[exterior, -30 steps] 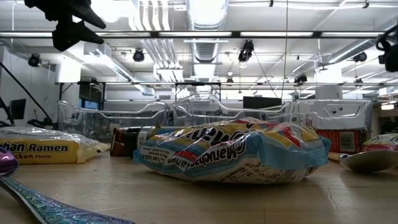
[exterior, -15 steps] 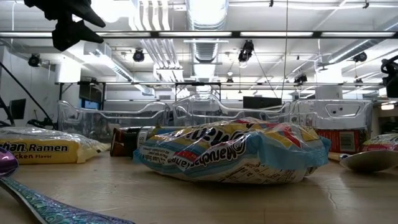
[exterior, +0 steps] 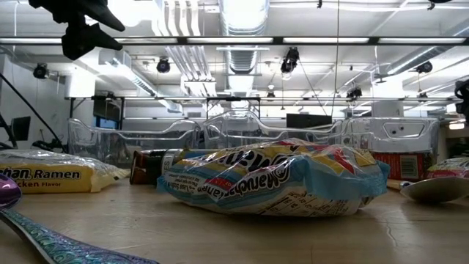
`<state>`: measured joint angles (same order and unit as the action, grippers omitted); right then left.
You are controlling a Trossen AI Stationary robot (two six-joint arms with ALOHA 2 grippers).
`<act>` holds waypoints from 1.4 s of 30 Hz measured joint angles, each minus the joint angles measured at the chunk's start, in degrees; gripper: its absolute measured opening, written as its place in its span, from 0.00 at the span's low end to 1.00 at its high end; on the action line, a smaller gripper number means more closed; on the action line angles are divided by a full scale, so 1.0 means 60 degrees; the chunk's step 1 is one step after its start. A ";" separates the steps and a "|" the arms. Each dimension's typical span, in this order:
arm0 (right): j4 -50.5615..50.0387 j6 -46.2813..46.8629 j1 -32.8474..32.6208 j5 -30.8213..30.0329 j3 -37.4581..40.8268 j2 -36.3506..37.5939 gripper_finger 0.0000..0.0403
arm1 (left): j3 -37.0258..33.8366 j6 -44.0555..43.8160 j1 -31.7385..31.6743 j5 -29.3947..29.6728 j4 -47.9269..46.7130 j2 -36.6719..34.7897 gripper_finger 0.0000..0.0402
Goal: Pick & Place Food Item
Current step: Put the light blue spoon into the right transparent bin
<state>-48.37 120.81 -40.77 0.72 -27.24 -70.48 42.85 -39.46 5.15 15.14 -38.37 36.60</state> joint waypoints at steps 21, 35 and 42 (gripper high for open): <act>-0.1800 -0.0844 -0.0227 -0.0482 -0.2014 0.0052 0.07 | 0.0000 -0.0029 -0.0004 0.0040 -0.0002 0.0000 0.48; -0.6916 -0.1077 0.0512 -0.4160 -0.6064 0.1105 0.07 | 0.0000 -0.0106 -0.0007 0.0032 0.0370 0.0000 0.48; -0.6765 -0.4564 0.3844 -0.5368 -0.6840 0.1956 0.07 | 0.0000 -0.0102 -0.0007 -0.0138 0.0676 0.0002 0.48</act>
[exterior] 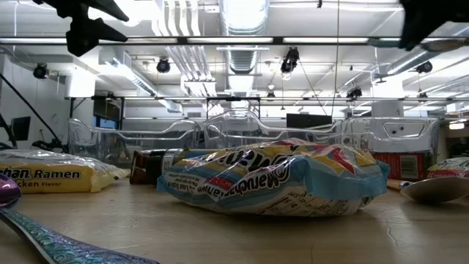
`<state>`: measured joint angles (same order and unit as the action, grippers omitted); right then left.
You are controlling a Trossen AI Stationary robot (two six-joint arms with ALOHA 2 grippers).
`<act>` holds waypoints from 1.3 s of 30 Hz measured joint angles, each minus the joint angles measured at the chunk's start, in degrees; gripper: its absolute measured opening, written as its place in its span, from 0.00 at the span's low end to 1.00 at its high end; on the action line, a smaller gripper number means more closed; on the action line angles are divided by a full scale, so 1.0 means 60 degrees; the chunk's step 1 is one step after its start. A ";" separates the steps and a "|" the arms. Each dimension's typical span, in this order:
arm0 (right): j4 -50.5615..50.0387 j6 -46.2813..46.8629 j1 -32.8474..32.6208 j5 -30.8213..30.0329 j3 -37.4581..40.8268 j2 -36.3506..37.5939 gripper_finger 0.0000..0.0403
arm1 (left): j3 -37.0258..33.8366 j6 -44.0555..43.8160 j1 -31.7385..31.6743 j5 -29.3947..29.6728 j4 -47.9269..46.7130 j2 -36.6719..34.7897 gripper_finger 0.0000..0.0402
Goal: Pick & Place Food Item
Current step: Put the light blue spoon into the right transparent bin
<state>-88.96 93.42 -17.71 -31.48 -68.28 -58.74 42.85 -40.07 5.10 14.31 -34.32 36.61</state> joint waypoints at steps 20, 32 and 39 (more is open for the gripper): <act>0.4152 -0.9241 0.9106 0.4127 0.0676 -0.1659 0.07 | 0.0000 -0.0044 0.0000 0.0006 0.0042 0.0005 0.48; 0.5034 -0.9646 0.9142 0.4612 0.1382 -0.3598 0.07 | 0.0000 0.0000 0.0000 0.0109 0.0035 0.0005 0.48; 0.6363 -0.9217 0.9117 0.4838 0.2448 -0.3786 0.07 | 0.0000 0.0004 0.0000 0.0114 0.0035 0.0005 0.48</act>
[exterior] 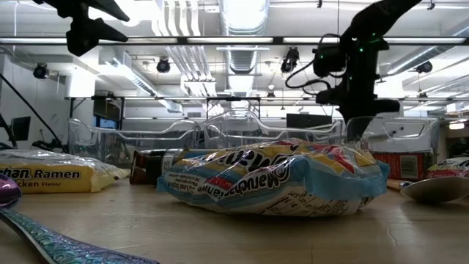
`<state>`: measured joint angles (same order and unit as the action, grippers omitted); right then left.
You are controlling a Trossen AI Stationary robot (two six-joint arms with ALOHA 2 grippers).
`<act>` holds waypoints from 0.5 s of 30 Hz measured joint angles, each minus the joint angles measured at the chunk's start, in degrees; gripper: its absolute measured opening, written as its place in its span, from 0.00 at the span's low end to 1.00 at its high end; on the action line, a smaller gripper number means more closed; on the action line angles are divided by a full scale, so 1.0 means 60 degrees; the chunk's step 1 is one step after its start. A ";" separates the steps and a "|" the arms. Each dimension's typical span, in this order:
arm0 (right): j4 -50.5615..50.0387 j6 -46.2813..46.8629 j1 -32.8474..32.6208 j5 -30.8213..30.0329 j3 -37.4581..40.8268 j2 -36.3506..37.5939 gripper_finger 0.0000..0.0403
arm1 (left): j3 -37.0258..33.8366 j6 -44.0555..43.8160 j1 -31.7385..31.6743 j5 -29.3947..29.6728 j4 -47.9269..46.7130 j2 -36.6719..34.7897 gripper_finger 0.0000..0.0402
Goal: Pick & Place Food Item
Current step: Put the light blue spoon into the right transparent bin
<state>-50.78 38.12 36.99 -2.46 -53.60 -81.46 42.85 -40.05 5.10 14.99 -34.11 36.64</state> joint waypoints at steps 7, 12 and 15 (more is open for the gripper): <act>0.0926 0.0371 0.0004 0.0015 0.0935 0.0138 0.07 | -0.0004 0.0033 0.0000 0.0147 0.0000 0.0000 0.48; 0.1420 0.0580 0.0000 0.0178 0.1389 -0.0020 0.07 | -0.0004 0.0029 0.0000 0.0174 0.0000 0.0000 0.48; 0.1693 0.0648 0.0004 0.0191 0.1456 -0.0024 0.07 | -0.0004 0.0019 0.0000 0.0174 0.0000 0.0000 0.48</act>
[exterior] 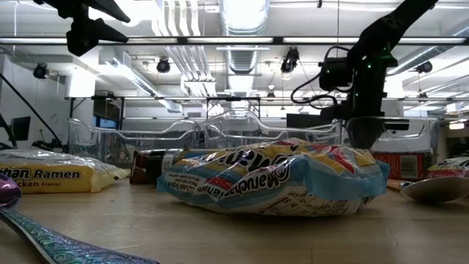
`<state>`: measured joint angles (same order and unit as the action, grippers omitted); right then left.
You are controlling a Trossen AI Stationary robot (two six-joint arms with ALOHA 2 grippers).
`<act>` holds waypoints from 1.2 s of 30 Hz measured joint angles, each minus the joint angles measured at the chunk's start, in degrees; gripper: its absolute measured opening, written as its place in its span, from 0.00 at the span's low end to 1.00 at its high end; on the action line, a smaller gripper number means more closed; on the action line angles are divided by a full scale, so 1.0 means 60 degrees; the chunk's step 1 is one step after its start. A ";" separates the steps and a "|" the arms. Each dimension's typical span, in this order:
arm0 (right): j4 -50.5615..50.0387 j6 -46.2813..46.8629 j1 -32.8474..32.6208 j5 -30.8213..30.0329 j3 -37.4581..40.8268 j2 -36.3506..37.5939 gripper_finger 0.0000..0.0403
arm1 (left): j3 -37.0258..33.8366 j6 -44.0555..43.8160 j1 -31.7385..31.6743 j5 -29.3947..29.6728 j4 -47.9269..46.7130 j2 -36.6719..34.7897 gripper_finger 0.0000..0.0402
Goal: Pick & Place Food Item
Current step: Put the light blue spoon into the right transparent bin, then put the red seasoning can into the left transparent bin
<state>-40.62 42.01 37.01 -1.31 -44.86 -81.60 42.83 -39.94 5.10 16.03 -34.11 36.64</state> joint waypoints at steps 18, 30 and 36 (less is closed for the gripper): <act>0.0192 -0.0240 0.0029 0.0323 -0.0011 -0.0526 0.07 | 0.0000 -0.0102 0.0000 0.0003 0.0000 -0.0002 0.48; 0.0151 -0.0285 0.0018 0.0237 -0.0004 -0.0521 0.24 | 0.0000 -0.0102 0.0004 0.0000 0.0000 0.0000 0.48; 0.0153 -0.0489 0.0022 0.0224 -0.0004 -0.0521 0.33 | 0.0000 -0.0102 0.0001 0.0000 0.0000 0.0000 0.48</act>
<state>-39.71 39.07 37.15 0.04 -44.88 -84.73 42.83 -40.56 5.11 16.03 -34.11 36.64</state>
